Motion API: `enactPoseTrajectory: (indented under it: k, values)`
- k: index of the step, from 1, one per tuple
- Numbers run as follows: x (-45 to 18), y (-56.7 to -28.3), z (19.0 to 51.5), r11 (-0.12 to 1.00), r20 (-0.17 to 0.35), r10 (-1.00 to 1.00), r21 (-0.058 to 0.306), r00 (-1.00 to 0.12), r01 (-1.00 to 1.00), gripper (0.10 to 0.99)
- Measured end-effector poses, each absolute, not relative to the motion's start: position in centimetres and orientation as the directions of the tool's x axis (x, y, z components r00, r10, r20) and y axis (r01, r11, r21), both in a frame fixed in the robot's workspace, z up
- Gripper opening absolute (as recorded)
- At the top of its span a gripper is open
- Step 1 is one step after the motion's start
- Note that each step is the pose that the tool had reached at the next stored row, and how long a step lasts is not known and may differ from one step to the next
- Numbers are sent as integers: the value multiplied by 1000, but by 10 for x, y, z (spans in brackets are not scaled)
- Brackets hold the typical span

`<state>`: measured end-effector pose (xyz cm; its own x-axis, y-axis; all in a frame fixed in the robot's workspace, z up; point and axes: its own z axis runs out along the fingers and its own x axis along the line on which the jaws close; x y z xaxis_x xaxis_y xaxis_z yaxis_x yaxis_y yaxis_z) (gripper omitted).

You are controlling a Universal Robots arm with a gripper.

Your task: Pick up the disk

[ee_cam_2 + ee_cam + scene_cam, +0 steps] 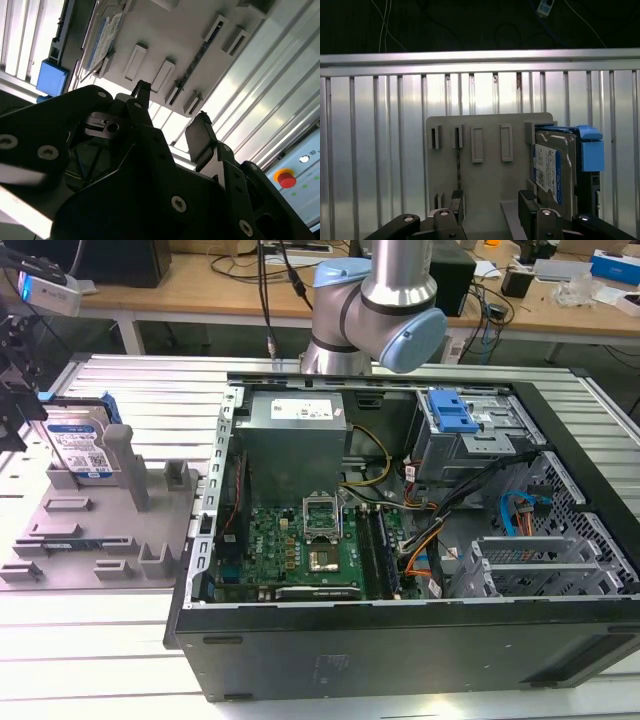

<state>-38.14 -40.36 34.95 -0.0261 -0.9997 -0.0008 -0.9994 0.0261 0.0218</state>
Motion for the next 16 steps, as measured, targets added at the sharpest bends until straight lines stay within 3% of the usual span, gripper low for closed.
enactPoseTrajectory:
  k: [16]
  values:
    - [-400, -340, 349, 12, 1, -1000, 22, -12, -1000, 557]
